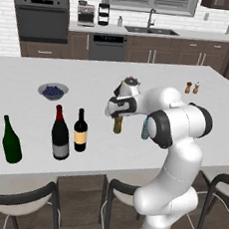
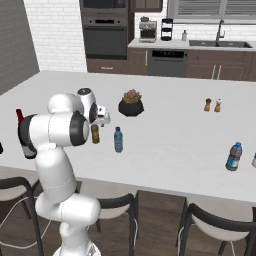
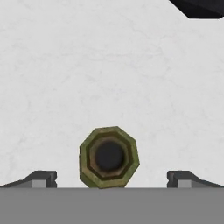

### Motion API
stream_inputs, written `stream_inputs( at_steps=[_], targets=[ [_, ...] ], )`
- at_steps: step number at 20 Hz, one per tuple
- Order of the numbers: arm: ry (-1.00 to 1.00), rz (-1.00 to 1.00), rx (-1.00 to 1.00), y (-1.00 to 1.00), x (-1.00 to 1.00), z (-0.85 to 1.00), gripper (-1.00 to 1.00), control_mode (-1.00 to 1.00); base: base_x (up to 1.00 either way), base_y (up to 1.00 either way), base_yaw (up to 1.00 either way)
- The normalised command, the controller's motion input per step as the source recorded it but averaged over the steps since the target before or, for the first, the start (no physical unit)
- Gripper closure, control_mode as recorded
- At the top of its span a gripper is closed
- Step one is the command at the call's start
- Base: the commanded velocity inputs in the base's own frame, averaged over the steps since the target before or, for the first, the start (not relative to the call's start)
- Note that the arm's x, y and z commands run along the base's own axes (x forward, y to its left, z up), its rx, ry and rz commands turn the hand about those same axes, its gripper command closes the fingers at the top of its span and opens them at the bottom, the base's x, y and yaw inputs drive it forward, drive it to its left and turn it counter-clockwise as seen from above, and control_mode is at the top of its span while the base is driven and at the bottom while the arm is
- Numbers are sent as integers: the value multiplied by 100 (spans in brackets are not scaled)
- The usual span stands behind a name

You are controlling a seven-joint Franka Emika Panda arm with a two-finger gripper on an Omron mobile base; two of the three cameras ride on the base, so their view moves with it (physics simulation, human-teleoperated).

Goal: Move the plastic bottles in the middle to the plastics group, and the glass bottles in the middle to the glass group.

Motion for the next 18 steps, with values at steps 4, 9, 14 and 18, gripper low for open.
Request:
stream_inputs(
  at_steps=[4,9,14,18],
  targets=[
    [0,0,0,0,2,-6,-100,-100,0,0,0],
    [-2,0,0,0,0,-12,-100,-100,0,0,0],
    [-12,0,0,0,0,-22,-100,-100,0,0,0],
    [-10,0,0,0,3,-4,-100,-100,0,0,0]
  ],
)
